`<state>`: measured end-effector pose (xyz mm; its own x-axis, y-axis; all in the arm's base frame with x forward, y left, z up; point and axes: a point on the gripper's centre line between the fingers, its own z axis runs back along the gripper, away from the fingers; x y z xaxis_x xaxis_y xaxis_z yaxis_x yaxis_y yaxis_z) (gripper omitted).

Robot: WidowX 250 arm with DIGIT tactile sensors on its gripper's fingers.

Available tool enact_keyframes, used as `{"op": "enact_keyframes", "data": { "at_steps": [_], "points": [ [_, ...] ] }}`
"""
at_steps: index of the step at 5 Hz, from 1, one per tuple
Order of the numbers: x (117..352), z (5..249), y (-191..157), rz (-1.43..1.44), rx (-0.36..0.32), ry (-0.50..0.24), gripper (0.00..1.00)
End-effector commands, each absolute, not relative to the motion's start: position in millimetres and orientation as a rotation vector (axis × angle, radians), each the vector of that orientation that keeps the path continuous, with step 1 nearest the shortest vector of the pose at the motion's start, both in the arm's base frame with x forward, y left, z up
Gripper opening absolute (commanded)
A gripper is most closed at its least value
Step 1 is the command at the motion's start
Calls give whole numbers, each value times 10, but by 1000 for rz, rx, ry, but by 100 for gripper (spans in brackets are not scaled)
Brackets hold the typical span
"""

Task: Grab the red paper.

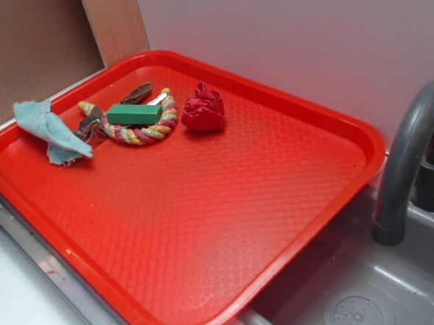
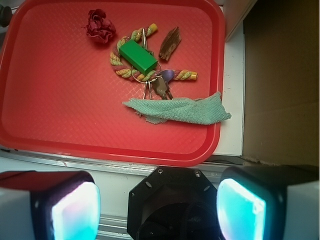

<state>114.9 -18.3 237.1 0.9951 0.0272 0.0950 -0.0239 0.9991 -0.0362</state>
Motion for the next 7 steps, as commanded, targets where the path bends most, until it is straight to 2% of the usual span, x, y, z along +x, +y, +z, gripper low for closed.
{"op": "enact_keyframes", "data": {
  "at_steps": [1,2,3,4,5,6,7],
  "points": [
    [1149,2371,-183,26,-35,-96,100],
    [1403,2360,-244,4,-64,-135,100],
    [1706,2248,-348,-38,-94,-204,100],
    [1970,2077,-496,-175,-202,-272,100],
    [2090,1939,-697,-321,-250,-322,100],
    [2203,1867,-928,-366,-202,-364,100],
    [2469,1671,-1099,-368,-224,-350,100]
  ]
}}
